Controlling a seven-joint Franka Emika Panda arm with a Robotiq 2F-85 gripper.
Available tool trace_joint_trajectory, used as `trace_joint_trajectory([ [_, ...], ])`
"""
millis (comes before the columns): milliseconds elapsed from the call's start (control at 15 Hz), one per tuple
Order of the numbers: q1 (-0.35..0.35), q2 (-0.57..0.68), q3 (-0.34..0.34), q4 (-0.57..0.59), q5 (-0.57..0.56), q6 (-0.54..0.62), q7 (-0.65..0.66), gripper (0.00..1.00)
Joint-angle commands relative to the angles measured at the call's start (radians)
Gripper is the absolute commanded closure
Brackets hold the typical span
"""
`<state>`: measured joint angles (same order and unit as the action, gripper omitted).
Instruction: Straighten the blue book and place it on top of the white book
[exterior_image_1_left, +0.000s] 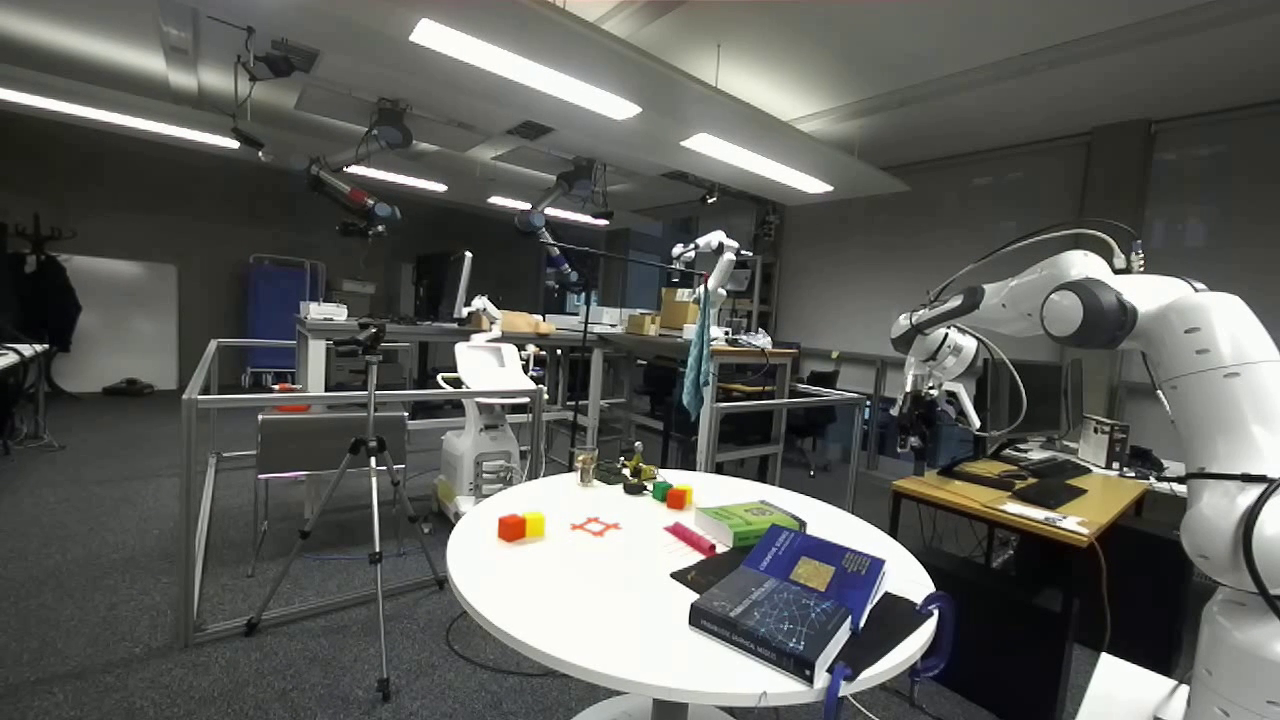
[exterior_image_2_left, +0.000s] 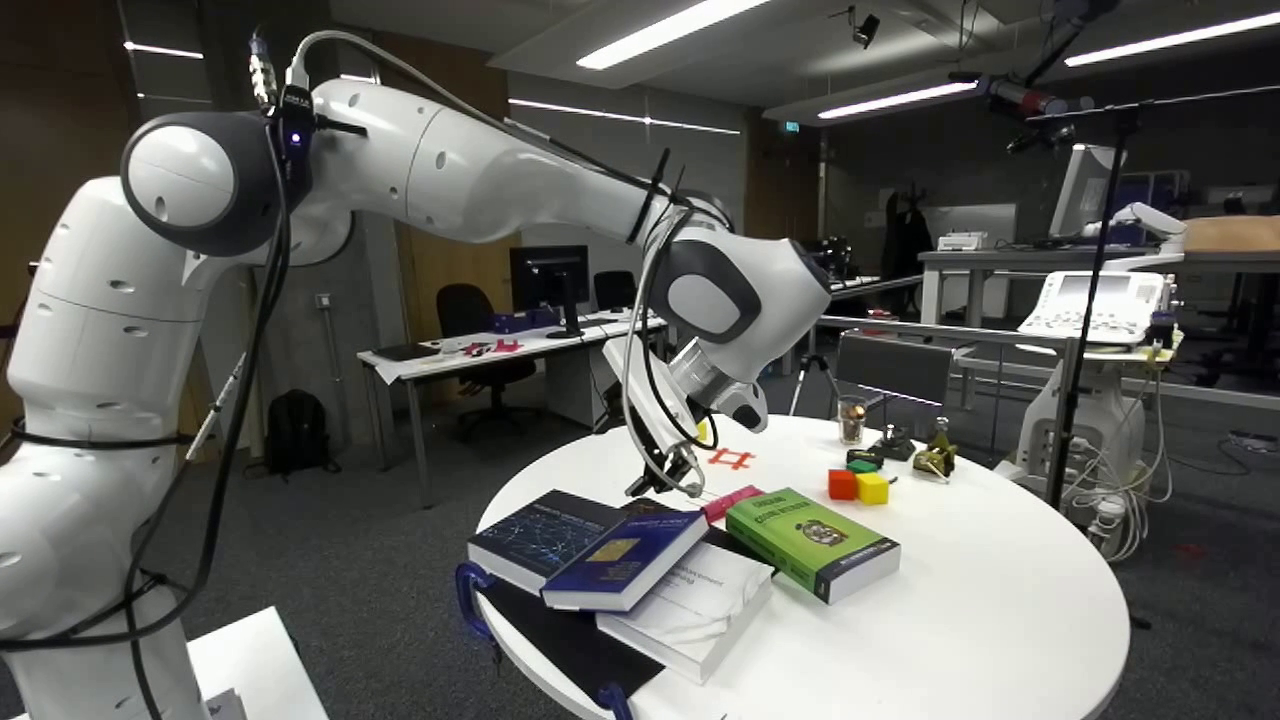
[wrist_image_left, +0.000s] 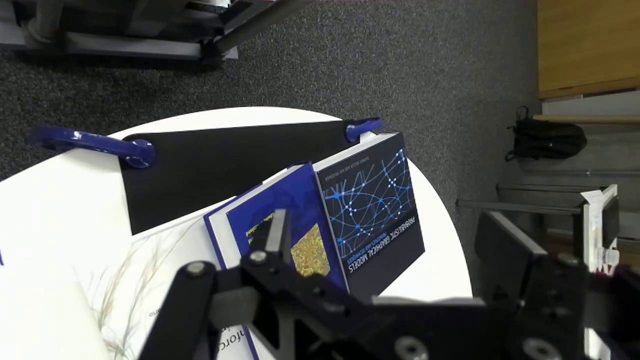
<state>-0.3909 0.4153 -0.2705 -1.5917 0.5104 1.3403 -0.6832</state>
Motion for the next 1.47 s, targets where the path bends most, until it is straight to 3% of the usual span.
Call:
trace_joint_trajectory([
  [0, -0.028, 0.000, 0.032, 0.005, -0.010, 0.001, 0.007, 0.00],
  [133, -0.028, 0.000, 0.032, 0.005, -0.010, 0.001, 0.007, 0.00],
  [467, -0.049, -0.001, 0.048, -0.016, 0.077, 0.128, -0.041, 0.00],
  [1000, -0.085, 0.093, 0.075, 0.007, 0.200, 0.259, -0.079, 0.00],
  [1400, -0.108, 0.162, 0.103, 0.019, 0.324, 0.272, -0.146, 0.00],
])
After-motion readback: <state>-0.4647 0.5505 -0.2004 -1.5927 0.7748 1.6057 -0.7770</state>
